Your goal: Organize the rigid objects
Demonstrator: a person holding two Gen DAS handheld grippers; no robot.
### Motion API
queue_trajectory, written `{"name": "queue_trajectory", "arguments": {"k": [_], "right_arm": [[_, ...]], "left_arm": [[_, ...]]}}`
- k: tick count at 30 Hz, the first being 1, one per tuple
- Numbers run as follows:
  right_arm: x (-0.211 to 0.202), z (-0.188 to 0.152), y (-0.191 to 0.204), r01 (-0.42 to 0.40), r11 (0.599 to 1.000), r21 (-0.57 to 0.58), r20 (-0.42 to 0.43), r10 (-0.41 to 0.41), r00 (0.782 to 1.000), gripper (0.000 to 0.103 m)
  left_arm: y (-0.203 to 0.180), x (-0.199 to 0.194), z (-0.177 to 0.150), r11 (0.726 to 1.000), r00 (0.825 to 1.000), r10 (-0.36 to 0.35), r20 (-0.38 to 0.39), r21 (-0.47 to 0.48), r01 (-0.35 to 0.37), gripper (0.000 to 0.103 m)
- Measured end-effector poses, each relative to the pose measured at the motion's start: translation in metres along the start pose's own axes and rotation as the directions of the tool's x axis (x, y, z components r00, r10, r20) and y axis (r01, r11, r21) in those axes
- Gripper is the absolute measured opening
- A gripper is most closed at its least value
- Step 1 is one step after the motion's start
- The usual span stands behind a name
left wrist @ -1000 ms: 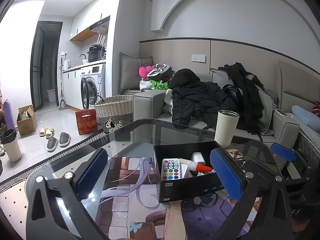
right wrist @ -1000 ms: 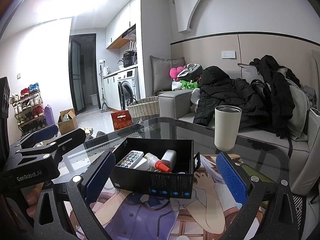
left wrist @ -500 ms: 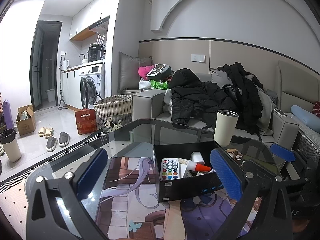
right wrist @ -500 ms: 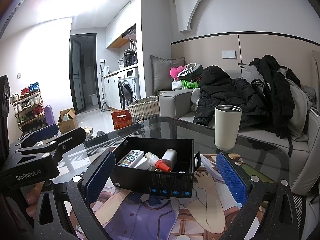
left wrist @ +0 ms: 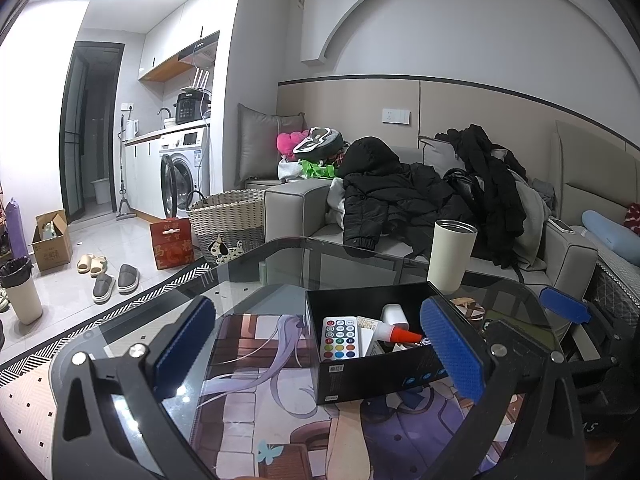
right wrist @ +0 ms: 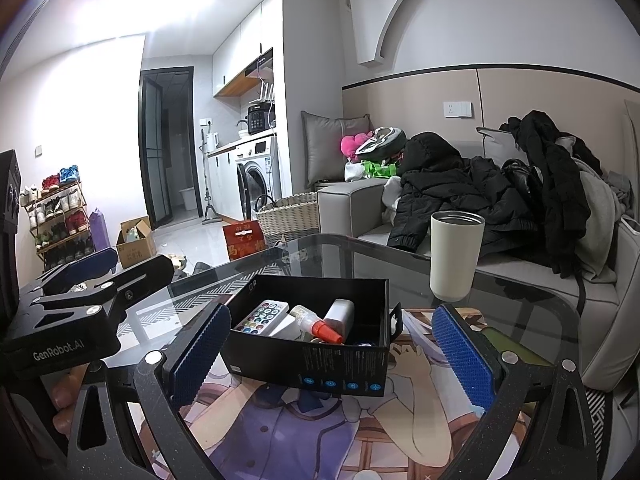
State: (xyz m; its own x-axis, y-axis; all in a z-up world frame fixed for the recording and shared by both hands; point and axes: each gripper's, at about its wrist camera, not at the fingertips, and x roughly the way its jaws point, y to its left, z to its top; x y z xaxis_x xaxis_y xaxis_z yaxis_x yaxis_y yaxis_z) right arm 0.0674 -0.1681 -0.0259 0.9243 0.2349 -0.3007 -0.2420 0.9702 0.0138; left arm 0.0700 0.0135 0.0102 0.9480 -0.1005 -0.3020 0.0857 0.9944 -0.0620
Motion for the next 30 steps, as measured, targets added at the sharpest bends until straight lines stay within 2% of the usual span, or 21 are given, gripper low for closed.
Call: {"name": "queue_trajectory", "arguments": {"k": [30], "right_arm": [[0.0026,-0.0023,0.0027,-0.003,1.000,-0.001,-0.003,0.003,1.000,0.102]], "left_arm": [[-0.0014,0.0009,-0.0004,1.000,1.000,-0.001,0.002,0.000,0.001,0.103]]}}
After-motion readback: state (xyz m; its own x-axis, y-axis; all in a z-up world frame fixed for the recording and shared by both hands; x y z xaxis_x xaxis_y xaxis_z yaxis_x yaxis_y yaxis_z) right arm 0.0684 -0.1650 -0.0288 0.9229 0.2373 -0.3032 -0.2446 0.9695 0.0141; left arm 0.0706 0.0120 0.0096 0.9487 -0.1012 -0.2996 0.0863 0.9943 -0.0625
